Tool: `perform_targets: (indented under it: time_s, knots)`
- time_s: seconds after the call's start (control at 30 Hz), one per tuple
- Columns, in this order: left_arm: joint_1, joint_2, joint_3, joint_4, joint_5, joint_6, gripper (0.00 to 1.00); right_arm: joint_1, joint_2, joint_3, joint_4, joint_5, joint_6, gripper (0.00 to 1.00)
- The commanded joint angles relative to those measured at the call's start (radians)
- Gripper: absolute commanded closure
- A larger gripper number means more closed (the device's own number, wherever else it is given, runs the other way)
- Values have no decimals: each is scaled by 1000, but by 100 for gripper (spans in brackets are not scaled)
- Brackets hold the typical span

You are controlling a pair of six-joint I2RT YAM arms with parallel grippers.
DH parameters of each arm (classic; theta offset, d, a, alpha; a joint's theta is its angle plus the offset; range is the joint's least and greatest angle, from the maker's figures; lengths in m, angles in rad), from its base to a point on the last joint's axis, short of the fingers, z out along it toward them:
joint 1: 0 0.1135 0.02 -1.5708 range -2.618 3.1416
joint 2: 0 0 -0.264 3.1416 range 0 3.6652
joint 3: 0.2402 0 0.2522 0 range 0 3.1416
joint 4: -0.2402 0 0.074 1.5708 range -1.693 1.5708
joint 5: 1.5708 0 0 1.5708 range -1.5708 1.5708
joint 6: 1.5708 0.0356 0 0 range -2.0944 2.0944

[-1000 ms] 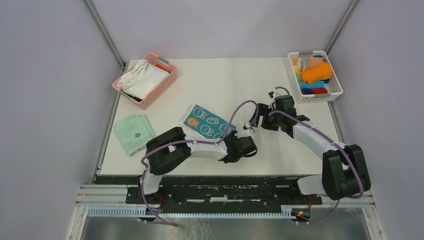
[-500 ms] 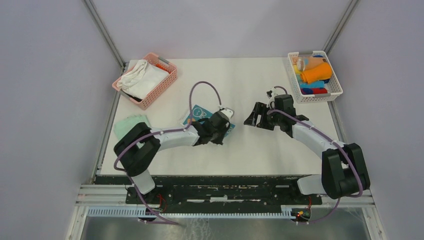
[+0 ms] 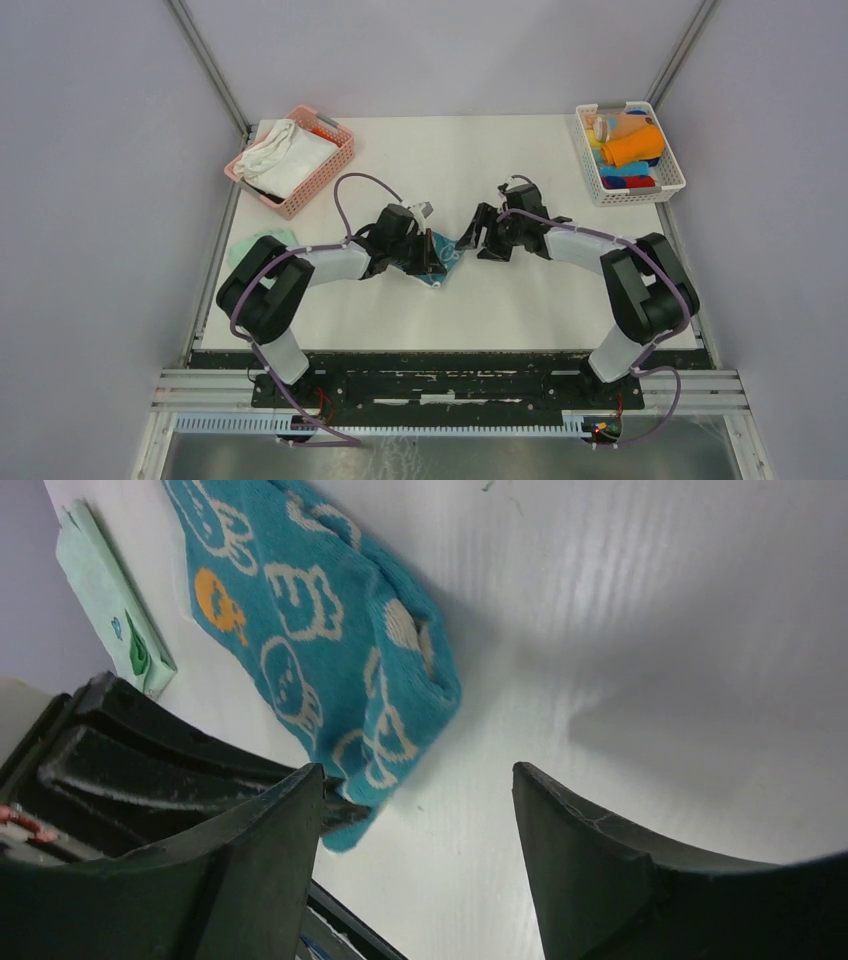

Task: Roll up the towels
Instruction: Roll the towel at the center of the board.

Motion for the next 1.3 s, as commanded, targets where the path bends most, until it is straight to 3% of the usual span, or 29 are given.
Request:
perform_targets:
  time_s: [0.0,0.23,0.57,0.87,1.1,1.27]
  knots:
    - [2,2,2,68,58,-56,96,44,76,96,61,49,95,25]
    - [0,3,-3,35,-1,-28,91,73,156,152,-6,101,145,41]
    - [-95,-82,16,-91,-201,54,67,78,155,224,-181,136,153,98]
    - [-330,-114,82,-190,-682,153,43,78,168,280,-280,105,166,100]
    - [-477,-4,170,-221,-1065,233,41,78,178,281,-279,73,184,100]
    - [-518,75,221,-226,-1128,279,46,77,169,279,-285,76,185,100]
